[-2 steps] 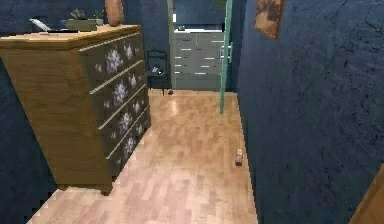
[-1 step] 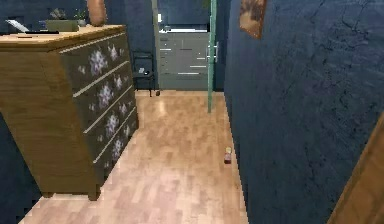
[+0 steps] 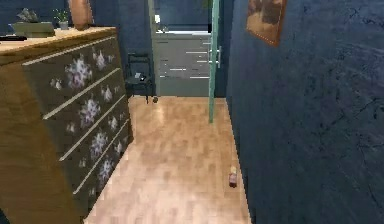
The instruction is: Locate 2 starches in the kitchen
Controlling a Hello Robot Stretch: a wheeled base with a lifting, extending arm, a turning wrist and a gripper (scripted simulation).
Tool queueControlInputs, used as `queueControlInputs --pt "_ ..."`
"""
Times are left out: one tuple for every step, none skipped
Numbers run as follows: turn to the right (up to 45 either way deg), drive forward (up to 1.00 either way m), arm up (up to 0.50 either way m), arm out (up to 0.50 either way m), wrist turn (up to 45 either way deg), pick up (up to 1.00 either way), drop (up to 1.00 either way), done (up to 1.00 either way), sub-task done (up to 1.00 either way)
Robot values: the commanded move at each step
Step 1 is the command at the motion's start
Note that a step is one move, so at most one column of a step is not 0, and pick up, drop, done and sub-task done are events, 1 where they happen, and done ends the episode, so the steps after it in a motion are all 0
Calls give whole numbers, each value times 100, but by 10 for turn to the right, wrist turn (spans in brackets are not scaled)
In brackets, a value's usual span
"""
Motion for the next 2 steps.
queueControlInputs --pt "0 100 0 0 0 0 0 0 0" --pt "0 100 0 0 0 0 0 0 0"
